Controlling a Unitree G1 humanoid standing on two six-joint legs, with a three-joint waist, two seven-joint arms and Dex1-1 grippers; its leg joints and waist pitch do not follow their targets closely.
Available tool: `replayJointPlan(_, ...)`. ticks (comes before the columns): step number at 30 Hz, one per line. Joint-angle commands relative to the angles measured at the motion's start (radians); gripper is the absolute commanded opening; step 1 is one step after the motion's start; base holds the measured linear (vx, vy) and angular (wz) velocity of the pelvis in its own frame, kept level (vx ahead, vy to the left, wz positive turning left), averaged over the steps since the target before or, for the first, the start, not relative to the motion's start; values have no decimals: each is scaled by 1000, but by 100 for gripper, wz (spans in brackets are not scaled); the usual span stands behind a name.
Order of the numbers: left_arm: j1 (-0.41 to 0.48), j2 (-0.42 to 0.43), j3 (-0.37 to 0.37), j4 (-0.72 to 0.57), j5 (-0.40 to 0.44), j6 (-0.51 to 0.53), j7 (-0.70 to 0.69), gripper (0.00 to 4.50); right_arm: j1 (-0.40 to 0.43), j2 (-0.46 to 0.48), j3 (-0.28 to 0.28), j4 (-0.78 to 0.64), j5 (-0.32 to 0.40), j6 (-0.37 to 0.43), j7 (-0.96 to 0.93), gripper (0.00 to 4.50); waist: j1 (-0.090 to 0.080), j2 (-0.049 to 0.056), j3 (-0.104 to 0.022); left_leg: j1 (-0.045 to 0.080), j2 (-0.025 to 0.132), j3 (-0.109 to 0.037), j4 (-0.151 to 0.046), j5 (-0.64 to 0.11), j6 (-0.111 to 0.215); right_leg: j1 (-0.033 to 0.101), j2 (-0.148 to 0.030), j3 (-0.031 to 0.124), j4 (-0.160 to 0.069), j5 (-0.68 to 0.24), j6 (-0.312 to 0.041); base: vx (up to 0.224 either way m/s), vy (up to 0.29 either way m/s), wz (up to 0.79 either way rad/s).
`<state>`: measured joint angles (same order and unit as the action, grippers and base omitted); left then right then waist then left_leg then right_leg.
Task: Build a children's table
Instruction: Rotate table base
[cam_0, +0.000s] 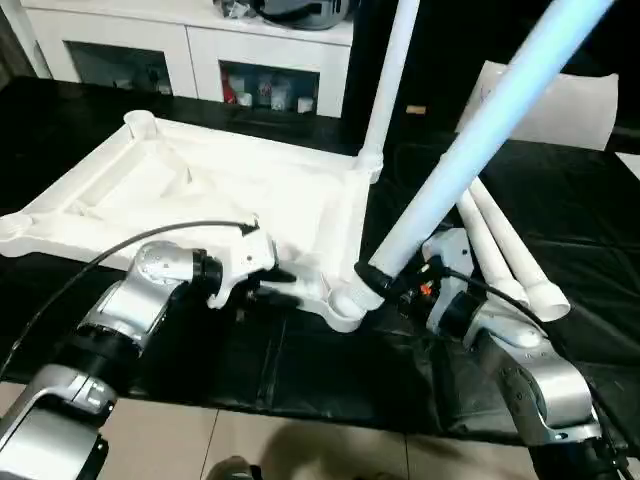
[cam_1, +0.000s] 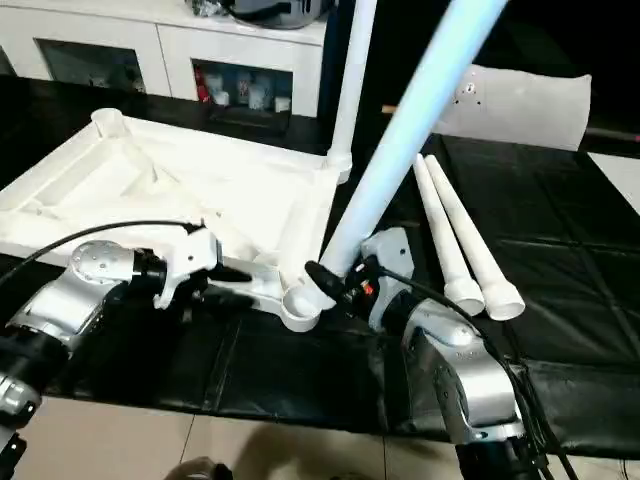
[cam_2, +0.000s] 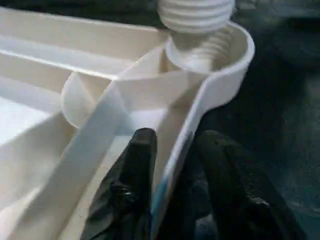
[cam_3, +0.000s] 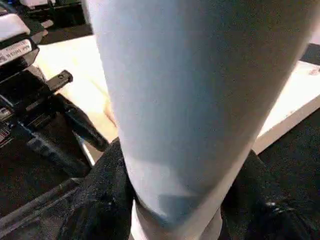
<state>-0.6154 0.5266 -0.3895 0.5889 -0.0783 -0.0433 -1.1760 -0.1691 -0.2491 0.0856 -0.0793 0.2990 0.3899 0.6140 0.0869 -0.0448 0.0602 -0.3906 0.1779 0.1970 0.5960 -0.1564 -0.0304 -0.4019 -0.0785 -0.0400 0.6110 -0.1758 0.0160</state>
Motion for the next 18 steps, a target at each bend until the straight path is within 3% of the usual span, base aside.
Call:
replayJointPlan(1, -29, -9, -22, 29, 32, -27, -18, 122, 0, -12, -5, -20, -9, -2, -4, 191, -4, 24, -66, 44, 53, -36, -90, -458, -103, 13, -69, 41, -82, -353, -169, 0, 0, 0)
replayJointPlan(5, -85, -30, -31, 132, 81, -97, -24, 92, -1, -16, -4, -18, -3, -11, 5, 191, -2, 25, -66, 42, 51, -35, -89, -441, -98, 18, -72, 41, -83, -338, -174, 0, 0, 0)
replayJointPlan(12, -124, -35, -57, 188, 109, -123, -82, 47, 5, -24, 3, -22, 6, -11, 26, 191, -1, 24, -63, 45, 54, -39, -90, -478, -100, 16, -76, 40, -89, -406, -170, 0, 0, 0)
replayJointPlan(18, -147, -39, -72, 227, 132, -122, -126, 20, 4, -27, 5, -21, 9, -12, 33, 191, -4, 22, -63, 44, 55, -38, -90, -463, -95, 18, -77, 41, -86, -382, -182, 0, 0, 0)
